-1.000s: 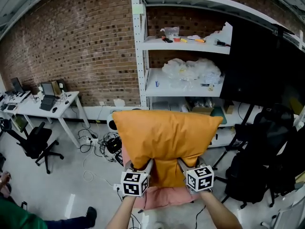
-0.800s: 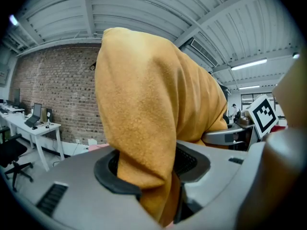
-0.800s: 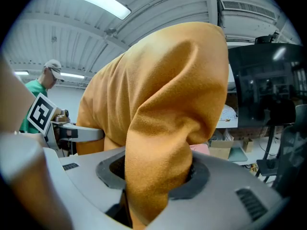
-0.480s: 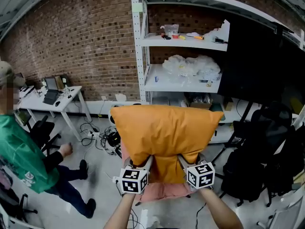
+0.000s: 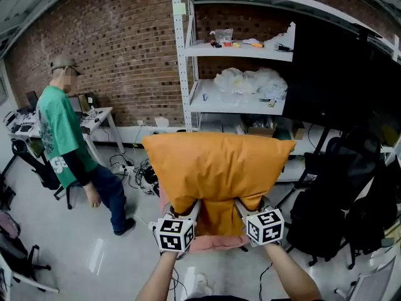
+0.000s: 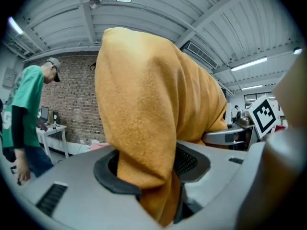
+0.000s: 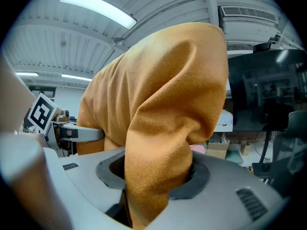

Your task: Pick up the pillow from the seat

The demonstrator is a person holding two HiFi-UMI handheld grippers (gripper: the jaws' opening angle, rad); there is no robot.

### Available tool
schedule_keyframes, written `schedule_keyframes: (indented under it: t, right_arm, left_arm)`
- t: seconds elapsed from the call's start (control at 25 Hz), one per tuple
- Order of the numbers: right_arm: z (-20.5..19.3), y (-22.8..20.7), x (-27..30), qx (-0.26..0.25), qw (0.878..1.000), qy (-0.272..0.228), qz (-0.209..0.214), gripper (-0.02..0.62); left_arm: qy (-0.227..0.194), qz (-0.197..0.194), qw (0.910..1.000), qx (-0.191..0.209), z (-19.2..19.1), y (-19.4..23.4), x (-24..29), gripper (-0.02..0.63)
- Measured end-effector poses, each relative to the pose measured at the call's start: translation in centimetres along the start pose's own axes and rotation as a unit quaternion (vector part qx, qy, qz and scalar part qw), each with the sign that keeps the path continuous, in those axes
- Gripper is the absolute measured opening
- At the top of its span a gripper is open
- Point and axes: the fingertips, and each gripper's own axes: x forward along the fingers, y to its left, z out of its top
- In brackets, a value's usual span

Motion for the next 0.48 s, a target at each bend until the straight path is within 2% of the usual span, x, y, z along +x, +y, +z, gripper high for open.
schedule_keyframes:
  t: [0.48]
  right_arm:
    - [-0.1, 1.1, -6.1, -0.011, 1.0, -0.011, 0.015, 0.198]
  left_arm:
    - [-0.011, 0.019, 0.9998, -0.001, -0.2, -4.6, -4.9, 0.204]
